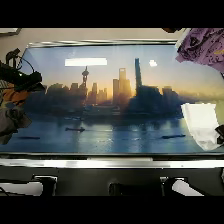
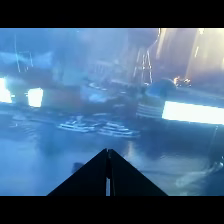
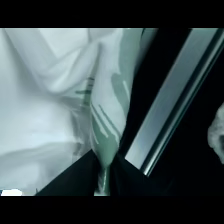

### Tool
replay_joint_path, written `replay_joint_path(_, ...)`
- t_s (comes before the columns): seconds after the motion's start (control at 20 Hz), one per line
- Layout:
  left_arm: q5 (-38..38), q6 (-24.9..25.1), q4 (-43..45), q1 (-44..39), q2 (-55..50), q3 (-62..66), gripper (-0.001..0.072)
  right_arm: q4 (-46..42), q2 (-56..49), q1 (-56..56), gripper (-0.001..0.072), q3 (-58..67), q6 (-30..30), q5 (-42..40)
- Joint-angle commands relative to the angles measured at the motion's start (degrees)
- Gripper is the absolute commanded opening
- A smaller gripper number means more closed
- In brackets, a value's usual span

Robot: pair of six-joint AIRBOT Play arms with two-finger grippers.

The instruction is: Fold the clothes and pants, and hang the long-sleeved shirts on hangers.

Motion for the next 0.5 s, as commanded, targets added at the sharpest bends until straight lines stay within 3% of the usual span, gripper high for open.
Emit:
replay_joint_path(0.0, -0.07, 0.0, 0.11, 0.04, 0.02, 0.04, 0.0018, -2.78, 3.15, -0.13, 0.0029, -8.57, 3.43, 0.42)
replay_joint_path(0.3, -0.07, 0.0, 0.09, 0.04, 0.02, 0.04, 0.0018, -5.53, 3.13, -0.13, 0.0053, -9.57, 6.16, -3.61)
replay_joint_path(0.35, -0.07, 0.0, 0.09, 0.04, 0.04, 0.04, 0.0018, -5.86, 3.13, -0.13, 0.0161, -9.57, 6.16, -4.04)
replay_joint_path(0.45, -0.07, 0.0, 0.09, 0.04, 0.02, 0.04, 0.0018, -7.15, 3.13, -0.13, 0.0518, -9.35, 5.86, -4.74)
